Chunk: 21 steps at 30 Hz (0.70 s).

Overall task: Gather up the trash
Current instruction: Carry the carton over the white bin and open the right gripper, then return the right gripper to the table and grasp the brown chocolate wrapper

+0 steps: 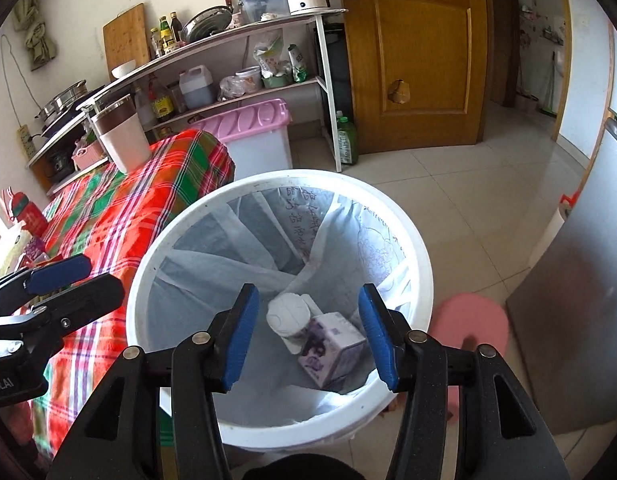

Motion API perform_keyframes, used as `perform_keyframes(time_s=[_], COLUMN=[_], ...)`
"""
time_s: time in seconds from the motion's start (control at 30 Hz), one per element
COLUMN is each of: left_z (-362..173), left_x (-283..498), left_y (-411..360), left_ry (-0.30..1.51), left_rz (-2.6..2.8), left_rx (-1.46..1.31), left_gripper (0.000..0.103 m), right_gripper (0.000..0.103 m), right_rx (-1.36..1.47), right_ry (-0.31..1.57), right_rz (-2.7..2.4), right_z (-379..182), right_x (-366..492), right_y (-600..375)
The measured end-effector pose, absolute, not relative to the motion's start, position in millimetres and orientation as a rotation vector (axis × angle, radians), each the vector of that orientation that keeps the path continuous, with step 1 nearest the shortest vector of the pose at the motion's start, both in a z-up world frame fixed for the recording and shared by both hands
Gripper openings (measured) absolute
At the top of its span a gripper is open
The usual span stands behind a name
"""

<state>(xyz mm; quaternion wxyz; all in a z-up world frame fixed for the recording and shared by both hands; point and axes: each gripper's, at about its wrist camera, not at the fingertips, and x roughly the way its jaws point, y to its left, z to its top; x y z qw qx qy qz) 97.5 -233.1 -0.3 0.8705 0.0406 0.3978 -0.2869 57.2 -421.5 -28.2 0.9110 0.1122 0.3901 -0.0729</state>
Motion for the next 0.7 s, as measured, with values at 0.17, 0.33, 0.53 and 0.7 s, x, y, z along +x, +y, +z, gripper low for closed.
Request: perform_keyframes(time_s=[0.17, 0.33, 0.53, 0.7], left_z=[4.9, 8.2, 10.8, 8.8], left_x=[90.0, 86.6, 80.6, 74.9], left_y=[-201.4, -158.0, -106.5, -66.5], left_ry=[0.812, 0.797, 0.776, 0.763], left_rz=[-0.556, -0.483, -0.379, -0.288], left_rx=[0.058, 0.007, -0.023, -0.030], left_gripper=[0.074, 0.076, 0.077, 0.077], right_gripper=[0.053, 0.053, 0.053, 0.053], right_rx=[0.241, 0.219, 0.199, 0.171], right_ry=[0.779, 0.752, 0.731, 0.734], right_rz=[-0.117, -0.054, 0.024, 0.082], right_z=[-20.4, -9.8, -0.1, -0.7], right_x=[52.5, 49.7, 53.0, 58.6], right_y=[-403.9, -371.9, -332.6, -299.4])
